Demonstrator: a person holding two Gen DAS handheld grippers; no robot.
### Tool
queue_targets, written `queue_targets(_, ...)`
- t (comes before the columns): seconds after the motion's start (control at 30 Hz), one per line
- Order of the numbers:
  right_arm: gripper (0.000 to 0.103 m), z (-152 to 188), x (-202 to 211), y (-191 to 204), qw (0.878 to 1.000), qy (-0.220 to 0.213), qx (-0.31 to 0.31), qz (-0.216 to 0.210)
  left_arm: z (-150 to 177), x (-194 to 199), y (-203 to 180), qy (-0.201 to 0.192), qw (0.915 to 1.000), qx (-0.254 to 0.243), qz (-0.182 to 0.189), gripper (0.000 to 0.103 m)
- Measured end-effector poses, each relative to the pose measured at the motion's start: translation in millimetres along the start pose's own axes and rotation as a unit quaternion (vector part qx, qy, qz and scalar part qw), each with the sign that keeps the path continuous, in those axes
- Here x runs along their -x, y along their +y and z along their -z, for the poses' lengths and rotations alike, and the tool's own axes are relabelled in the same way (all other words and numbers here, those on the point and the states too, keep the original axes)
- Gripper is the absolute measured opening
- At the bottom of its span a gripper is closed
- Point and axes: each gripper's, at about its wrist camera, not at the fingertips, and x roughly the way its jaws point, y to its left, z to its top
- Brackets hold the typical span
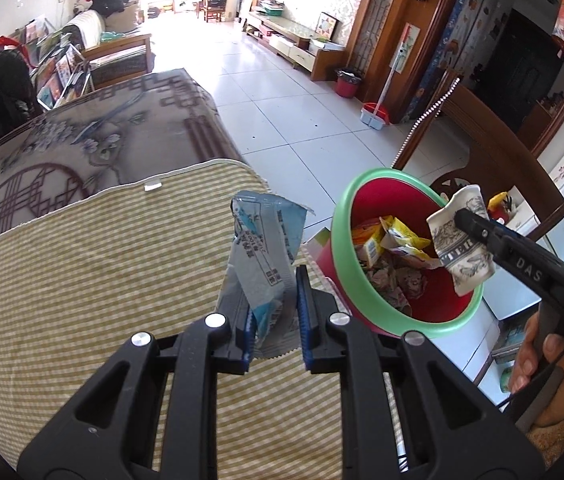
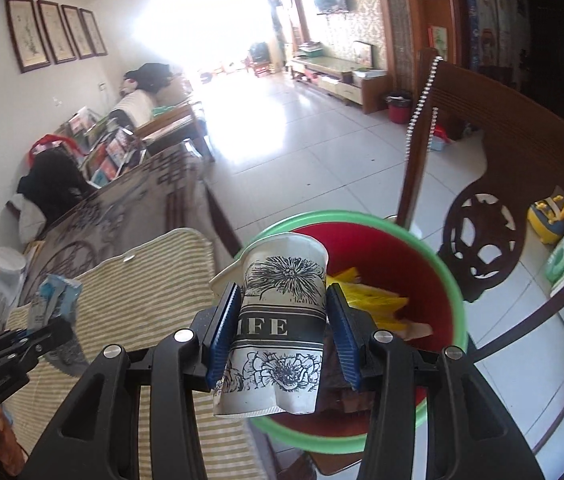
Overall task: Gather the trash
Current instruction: 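Carry the wrapper and paper cup to the bucket and open the right gripper over it, then open the left gripper over the bucket to drop the blue-white wrapper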
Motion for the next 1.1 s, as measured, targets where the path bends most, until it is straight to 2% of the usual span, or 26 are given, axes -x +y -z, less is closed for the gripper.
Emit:
queue_targets(0.07, 0.048, -3.1, 0.1, -11.6, 1.0, -0.009, -0.006, 0.015, -4.0, -4.2, -7.7, 0.001, 0.9999, -0.008, 0.007, 0.016)
queue_targets(0.1, 0.055, -4.7, -0.6, -16.5, 1.0, -0.011, -0.008, 0.023, -6.1, -6.3, -11.8, 0.002, 0.9999, -0.011, 0.009, 0.016)
queue_targets(0.13, 0.076, -5.7, -1.1, -20.9, 0.999, -0.011, -0.012, 0.029, -9.7, -10.0, -18.5, 0.002, 0.9997, -0.017, 0.015, 0.016)
queue_targets(0.17, 0.081, -5.8, 0.5, -25.6, 0.999, -0.016, -0.018, 0.037, -11.7, -11.8, -22.3, 0.003, 0.9996, -0.02, 0.018, 0.016)
queue_targets(0.37, 0.082, 0.0, 21.0, -53.9, 0.996, -0.044, -0.065, 0.042, -24.5, -35.5, -62.0, 0.009, 0.9969, -0.064, 0.045, 0.016)
queue_targets(0.7, 0.085, 29.6, 67.8, -93.4, 0.986, -0.062, -0.125, 0.095, -37.4, -75.8, -127.5, 0.037, 0.9878, -0.107, 0.107, 0.016)
queue_targets(0.9, 0.085, 48.1, 96.5, -104.3, 0.979, -0.073, -0.145, 0.126, -40.3, -88.2, -158.9, 0.037, 0.9831, -0.134, 0.119, 0.017)
queue_targets(0.93, 0.085, 50.6, 100.0, -106.3, 0.978, -0.076, -0.148, 0.129, -40.6, -88.9, -161.5, 0.035, 0.9827, -0.136, 0.121, 0.024)
queue_targets(0.97, 0.085, 52.6, 103.0, -107.2, 0.977, -0.078, -0.151, 0.131, -40.3, -87.8, -162.2, 0.032, 0.9827, -0.136, 0.122, 0.042)
queue_targets(1.03, 0.085, 55.9, 107.2, -107.6, 0.976, -0.079, -0.155, 0.131, -40.9, -82.8, -159.9, 0.022, 0.983, -0.135, 0.123, 0.068)
queue_targets(1.1, 0.086, 56.4, 109.1, -102.5, 0.977, -0.081, -0.154, 0.125, -39.8, -72.2, -154.8, 0.008, 0.9828, -0.138, 0.122, 0.071)
